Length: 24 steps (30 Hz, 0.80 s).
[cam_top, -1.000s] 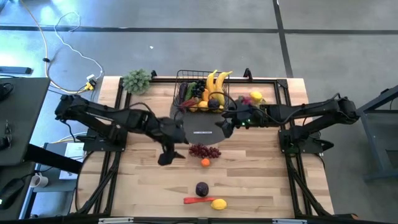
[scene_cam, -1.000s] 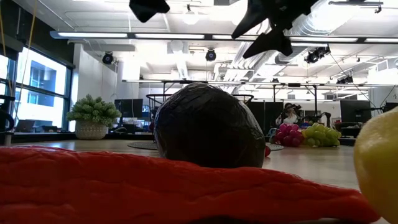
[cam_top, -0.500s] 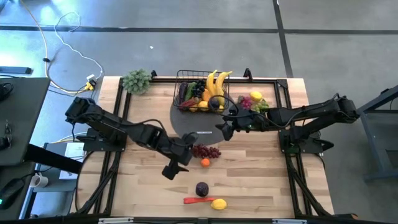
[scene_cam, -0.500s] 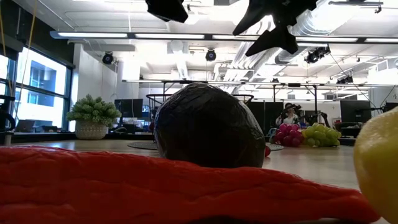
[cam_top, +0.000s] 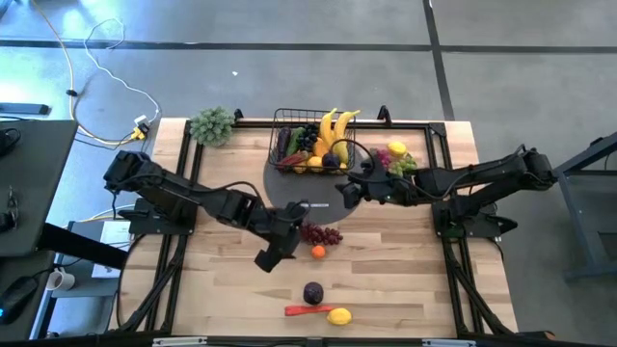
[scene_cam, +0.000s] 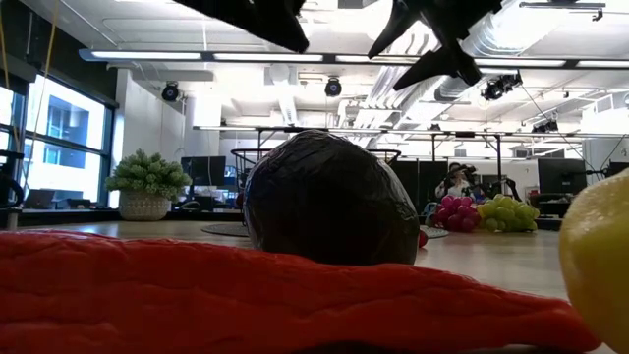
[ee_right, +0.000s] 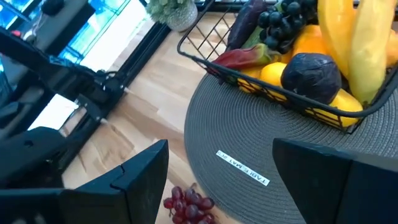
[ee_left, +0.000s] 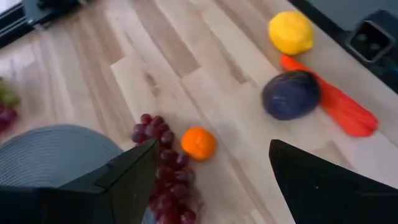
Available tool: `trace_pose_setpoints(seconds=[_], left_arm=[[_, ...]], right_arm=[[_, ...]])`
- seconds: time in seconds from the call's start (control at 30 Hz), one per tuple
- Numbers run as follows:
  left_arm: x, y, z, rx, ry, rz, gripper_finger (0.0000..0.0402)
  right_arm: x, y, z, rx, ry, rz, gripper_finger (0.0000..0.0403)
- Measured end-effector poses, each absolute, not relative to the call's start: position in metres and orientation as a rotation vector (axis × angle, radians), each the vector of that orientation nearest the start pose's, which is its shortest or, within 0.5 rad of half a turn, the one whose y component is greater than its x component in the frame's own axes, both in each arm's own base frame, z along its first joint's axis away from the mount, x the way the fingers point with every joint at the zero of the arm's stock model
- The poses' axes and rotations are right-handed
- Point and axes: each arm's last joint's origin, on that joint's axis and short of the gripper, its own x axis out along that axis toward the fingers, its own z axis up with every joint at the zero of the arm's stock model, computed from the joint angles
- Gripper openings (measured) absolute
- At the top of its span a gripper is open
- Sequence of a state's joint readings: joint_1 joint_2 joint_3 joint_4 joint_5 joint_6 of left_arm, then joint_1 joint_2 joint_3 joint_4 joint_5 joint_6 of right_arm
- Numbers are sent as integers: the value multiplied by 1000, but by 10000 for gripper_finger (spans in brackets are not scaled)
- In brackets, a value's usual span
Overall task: Build produce basket
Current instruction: Put the orange into the black wire basket
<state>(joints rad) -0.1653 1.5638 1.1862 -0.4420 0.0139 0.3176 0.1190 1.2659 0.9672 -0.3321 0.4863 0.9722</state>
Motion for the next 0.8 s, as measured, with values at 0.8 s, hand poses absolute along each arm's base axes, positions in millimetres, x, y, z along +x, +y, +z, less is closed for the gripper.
trace_pose_setpoints(seconds=[0.8], left_arm=[[375, -52, 187, 337, 857, -302, 296]], right_arm=[[265, 23, 284, 794, 333, -685, 268]])
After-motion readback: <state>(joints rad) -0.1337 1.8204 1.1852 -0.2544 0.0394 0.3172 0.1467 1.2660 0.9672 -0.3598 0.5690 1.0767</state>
